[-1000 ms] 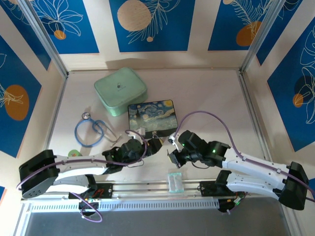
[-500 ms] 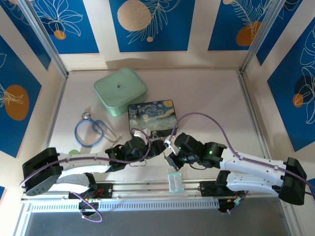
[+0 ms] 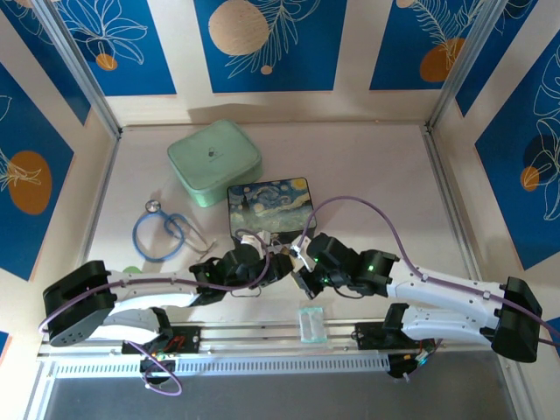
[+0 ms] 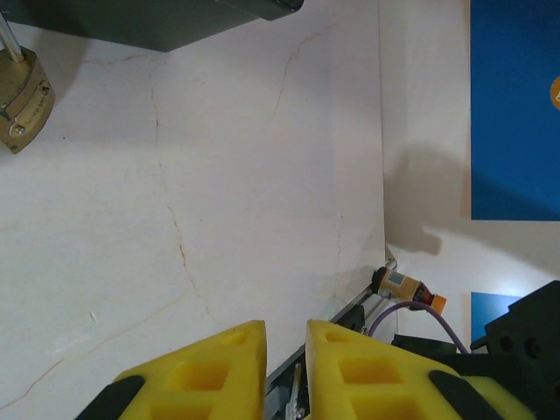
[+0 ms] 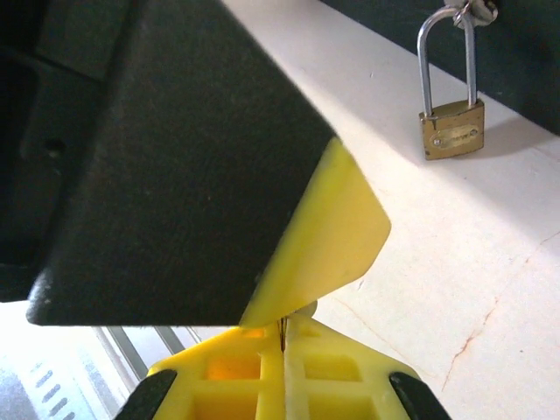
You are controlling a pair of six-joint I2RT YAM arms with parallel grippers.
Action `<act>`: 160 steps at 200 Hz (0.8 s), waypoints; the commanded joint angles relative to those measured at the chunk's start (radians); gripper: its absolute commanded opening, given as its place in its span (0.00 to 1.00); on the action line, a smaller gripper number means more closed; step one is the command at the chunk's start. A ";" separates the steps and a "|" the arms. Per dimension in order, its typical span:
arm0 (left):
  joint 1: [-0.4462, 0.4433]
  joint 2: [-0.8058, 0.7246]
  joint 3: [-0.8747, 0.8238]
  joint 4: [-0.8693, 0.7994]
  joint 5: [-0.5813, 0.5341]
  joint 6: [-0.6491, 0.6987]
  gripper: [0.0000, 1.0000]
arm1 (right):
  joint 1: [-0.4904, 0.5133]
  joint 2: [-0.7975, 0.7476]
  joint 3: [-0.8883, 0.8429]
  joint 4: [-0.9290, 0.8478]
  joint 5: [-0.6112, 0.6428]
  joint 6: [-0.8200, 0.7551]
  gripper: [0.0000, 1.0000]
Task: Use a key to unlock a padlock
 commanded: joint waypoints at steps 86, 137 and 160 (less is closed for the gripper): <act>0.014 -0.010 0.018 0.013 0.020 0.047 0.00 | -0.019 0.019 0.030 0.019 -0.010 0.000 0.10; 0.040 -0.179 -0.079 0.156 -0.163 0.059 0.00 | -0.175 -0.093 0.001 0.192 -0.208 0.269 0.99; 0.049 -0.298 -0.101 0.192 -0.244 0.149 0.00 | -0.247 -0.131 -0.092 0.550 -0.366 0.455 1.00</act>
